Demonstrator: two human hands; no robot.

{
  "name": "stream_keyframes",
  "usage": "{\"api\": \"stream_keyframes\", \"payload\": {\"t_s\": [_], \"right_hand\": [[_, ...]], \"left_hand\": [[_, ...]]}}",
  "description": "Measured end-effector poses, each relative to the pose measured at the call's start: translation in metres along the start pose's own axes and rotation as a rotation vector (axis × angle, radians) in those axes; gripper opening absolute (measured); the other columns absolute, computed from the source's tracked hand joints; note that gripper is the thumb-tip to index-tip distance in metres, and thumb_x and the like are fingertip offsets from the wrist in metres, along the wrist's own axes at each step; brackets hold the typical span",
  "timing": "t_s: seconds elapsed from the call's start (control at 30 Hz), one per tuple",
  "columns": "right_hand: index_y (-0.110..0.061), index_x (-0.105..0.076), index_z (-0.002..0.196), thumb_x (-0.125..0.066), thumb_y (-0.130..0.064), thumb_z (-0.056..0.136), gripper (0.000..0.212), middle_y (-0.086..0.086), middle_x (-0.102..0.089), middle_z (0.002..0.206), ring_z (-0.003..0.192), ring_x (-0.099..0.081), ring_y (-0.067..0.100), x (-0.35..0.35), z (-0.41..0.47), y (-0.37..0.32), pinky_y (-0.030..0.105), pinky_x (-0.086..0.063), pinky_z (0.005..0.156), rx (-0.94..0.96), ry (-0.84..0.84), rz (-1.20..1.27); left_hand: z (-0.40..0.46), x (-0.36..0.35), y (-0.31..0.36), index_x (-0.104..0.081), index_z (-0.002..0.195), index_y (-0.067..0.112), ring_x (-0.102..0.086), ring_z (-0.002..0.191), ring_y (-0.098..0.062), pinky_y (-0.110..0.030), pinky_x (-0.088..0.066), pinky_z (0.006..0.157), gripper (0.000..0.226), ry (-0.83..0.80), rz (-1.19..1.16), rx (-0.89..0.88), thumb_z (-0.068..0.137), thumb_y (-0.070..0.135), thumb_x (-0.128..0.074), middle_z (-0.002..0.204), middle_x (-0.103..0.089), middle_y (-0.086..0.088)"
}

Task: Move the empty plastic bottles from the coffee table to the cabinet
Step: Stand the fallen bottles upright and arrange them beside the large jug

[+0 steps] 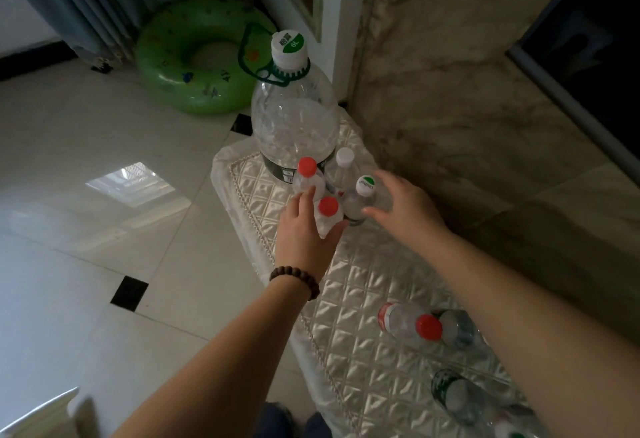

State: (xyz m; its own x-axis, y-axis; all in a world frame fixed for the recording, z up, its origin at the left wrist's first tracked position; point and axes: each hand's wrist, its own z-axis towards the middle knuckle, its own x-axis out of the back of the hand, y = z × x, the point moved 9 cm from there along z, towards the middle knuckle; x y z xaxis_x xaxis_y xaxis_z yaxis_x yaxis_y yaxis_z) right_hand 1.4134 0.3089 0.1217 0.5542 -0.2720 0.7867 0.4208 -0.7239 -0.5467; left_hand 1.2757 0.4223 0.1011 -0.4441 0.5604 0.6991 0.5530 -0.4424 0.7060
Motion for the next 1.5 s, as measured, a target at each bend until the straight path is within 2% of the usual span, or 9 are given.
{"api": "stream_keyframes", "payload": {"t_s": [0.17, 0.37, 0.47, 0.6, 0.77, 0.9, 1.0, 1.17, 1.5], "right_hand": [[-0.021, -0.033, 0.146, -0.059, -0.039, 0.09, 0.064, 0.003, -0.03, 0.155, 0.144, -0.026, 0.019, 0.024, -0.05, 0.017, 0.036, -0.026, 0.116, -0.056, 0.075, -0.005], [-0.022, -0.035, 0.146, -0.051, -0.041, 0.094, 0.057, 0.0, -0.027, 0.157, 0.145, -0.021, 0.016, 0.047, -0.137, 0.065, 0.037, -0.026, 0.116, -0.185, 0.152, -0.01], [-0.021, -0.038, 0.144, -0.054, -0.04, 0.092, 0.058, 0.001, -0.029, 0.156, 0.144, -0.025, 0.017, 0.053, -0.173, 0.092, 0.037, -0.027, 0.115, -0.25, 0.2, 0.009], [-0.02, -0.039, 0.143, -0.06, -0.039, 0.089, 0.061, 0.002, -0.029, 0.155, 0.142, -0.029, 0.019, 0.05, -0.205, 0.123, 0.038, -0.031, 0.113, -0.302, 0.207, 0.04], [-0.019, -0.038, 0.144, -0.068, -0.035, 0.084, 0.069, 0.003, -0.028, 0.156, 0.142, -0.028, 0.019, 0.035, -0.218, 0.15, 0.036, -0.029, 0.114, -0.339, 0.161, 0.053], [-0.019, -0.038, 0.144, -0.074, -0.029, 0.08, 0.074, 0.005, -0.031, 0.155, 0.142, -0.028, 0.02, 0.015, -0.214, 0.158, 0.035, -0.026, 0.115, -0.344, 0.111, 0.052], [-0.023, -0.042, 0.14, -0.071, -0.028, 0.082, 0.065, 0.009, -0.049, 0.141, 0.128, -0.047, 0.027, 0.003, -0.209, 0.162, 0.038, -0.04, 0.104, -0.378, 0.078, 0.075], [-0.027, -0.05, 0.115, -0.063, -0.039, 0.086, 0.033, 0.007, -0.065, 0.105, 0.096, -0.062, 0.027, 0.004, -0.184, 0.148, 0.046, -0.053, 0.079, -0.341, 0.1, 0.043], [-0.022, -0.046, 0.116, -0.063, -0.037, 0.087, 0.037, 0.014, -0.064, 0.107, 0.095, -0.062, 0.033, 0.0, -0.074, 0.057, 0.047, -0.054, 0.075, -0.105, 0.11, 0.015]], "left_hand": [[-0.041, 0.016, 0.039, -0.05, 0.129, 0.012, -0.045, 0.121, -0.029, -0.044, -0.039, 0.102, 0.052, 0.08, 0.114, -0.292, 0.084, 0.032, -0.065, 0.131, -0.052, -0.008], [-0.106, -0.041, 0.067, -0.032, 0.142, 0.025, -0.03, 0.134, -0.023, -0.046, -0.032, 0.108, 0.075, -0.383, 0.182, -0.516, 0.076, 0.05, -0.06, 0.144, -0.037, 0.0], [-0.134, -0.078, 0.065, -0.019, 0.146, 0.03, -0.024, 0.139, -0.019, -0.043, -0.025, 0.113, 0.094, -0.568, 0.247, -0.496, 0.071, 0.063, -0.064, 0.15, -0.028, 0.005], [-0.15, -0.108, 0.055, -0.02, 0.146, 0.028, -0.03, 0.137, -0.017, -0.04, -0.027, 0.113, 0.098, -0.607, 0.234, -0.364, 0.068, 0.059, -0.072, 0.149, -0.032, 0.006], [-0.146, -0.126, 0.042, -0.028, 0.142, 0.025, -0.043, 0.129, -0.023, -0.039, -0.041, 0.103, 0.089, -0.558, 0.131, -0.154, 0.071, 0.042, -0.078, 0.144, -0.041, 0.001], [-0.143, -0.132, 0.043, -0.045, 0.125, 0.025, -0.054, 0.111, -0.021, -0.032, -0.047, 0.085, 0.055, -0.501, 0.094, -0.135, 0.078, 0.036, -0.073, 0.124, -0.055, 0.0], [-0.138, -0.126, 0.042, -0.048, 0.116, 0.025, -0.057, 0.101, -0.021, -0.028, -0.043, 0.075, 0.046, -0.438, 0.038, -0.098, 0.078, 0.035, -0.072, 0.115, -0.058, 0.001], [-0.116, -0.093, 0.026, -0.047, 0.124, 0.024, -0.055, 0.106, -0.019, -0.024, -0.039, 0.079, 0.056, -0.24, -0.01, -0.041, 0.077, 0.037, -0.074, 0.121, -0.057, 0.003], [-0.068, -0.047, -0.01, -0.045, 0.126, 0.021, -0.055, 0.108, -0.019, -0.03, -0.046, 0.085, 0.06, 0.019, -0.131, 0.121, 0.076, 0.027, -0.077, 0.123, -0.056, 0.0]]}}
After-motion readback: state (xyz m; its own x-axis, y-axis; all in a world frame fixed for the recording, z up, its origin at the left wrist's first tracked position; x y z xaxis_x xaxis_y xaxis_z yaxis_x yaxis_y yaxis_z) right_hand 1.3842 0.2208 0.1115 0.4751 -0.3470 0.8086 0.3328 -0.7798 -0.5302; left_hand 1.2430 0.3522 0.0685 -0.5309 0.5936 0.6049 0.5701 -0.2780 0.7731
